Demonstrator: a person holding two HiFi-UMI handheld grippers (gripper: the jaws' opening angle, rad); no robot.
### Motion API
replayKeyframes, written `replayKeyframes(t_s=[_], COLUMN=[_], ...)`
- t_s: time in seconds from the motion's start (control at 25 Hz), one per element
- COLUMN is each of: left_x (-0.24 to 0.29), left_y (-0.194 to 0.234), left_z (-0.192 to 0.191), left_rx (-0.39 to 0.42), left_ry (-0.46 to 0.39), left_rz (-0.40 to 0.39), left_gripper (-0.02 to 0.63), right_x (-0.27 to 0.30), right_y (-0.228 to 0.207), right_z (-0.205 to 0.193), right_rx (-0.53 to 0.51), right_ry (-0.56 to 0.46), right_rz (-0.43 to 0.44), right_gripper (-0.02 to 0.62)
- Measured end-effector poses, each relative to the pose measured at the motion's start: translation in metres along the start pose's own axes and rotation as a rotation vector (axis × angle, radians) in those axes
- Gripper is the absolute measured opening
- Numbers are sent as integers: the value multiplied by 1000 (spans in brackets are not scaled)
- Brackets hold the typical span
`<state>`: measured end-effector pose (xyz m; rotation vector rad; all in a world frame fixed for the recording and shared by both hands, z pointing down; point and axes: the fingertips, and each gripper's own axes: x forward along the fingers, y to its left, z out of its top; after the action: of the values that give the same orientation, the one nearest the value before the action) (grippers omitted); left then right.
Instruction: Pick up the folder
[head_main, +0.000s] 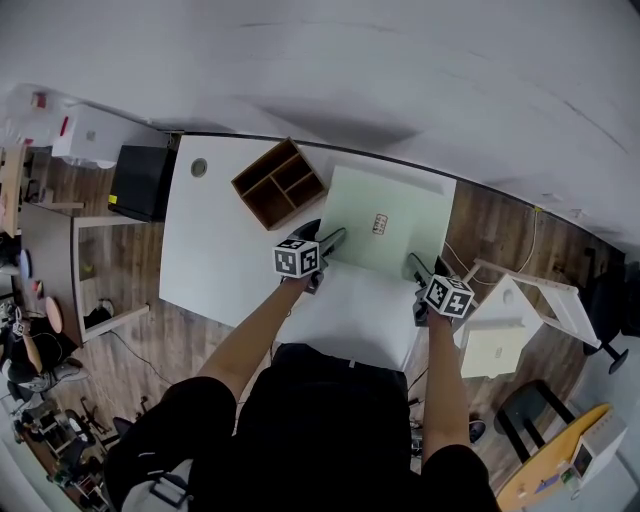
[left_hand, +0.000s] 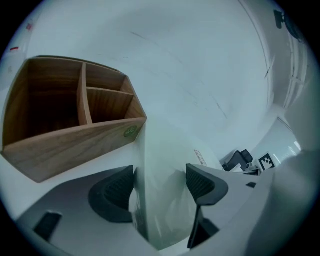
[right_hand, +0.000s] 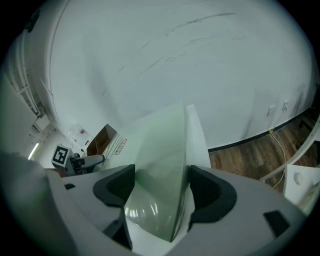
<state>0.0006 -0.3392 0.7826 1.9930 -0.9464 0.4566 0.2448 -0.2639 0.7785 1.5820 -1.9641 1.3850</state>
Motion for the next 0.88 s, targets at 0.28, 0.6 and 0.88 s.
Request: replayKeyframes(t_s=[0.28,0.6,0.88], left_x=[-15,-48,-86], left_y=[-14,-41,-78], left_z=[10,19,15], left_rx=[64,114,104], left_ry=[-29,-106,-196], left_rz=[34,47,88], left_gripper=[322,319,318], right_x=[-18,-53,-94], right_y=[6,26,35], right_z=[-3,7,13], right_rx=[10,-38,-80], right_ry=[-85,-151,-221], right_rz=[-23,-9,48], right_gripper=[330,329,328])
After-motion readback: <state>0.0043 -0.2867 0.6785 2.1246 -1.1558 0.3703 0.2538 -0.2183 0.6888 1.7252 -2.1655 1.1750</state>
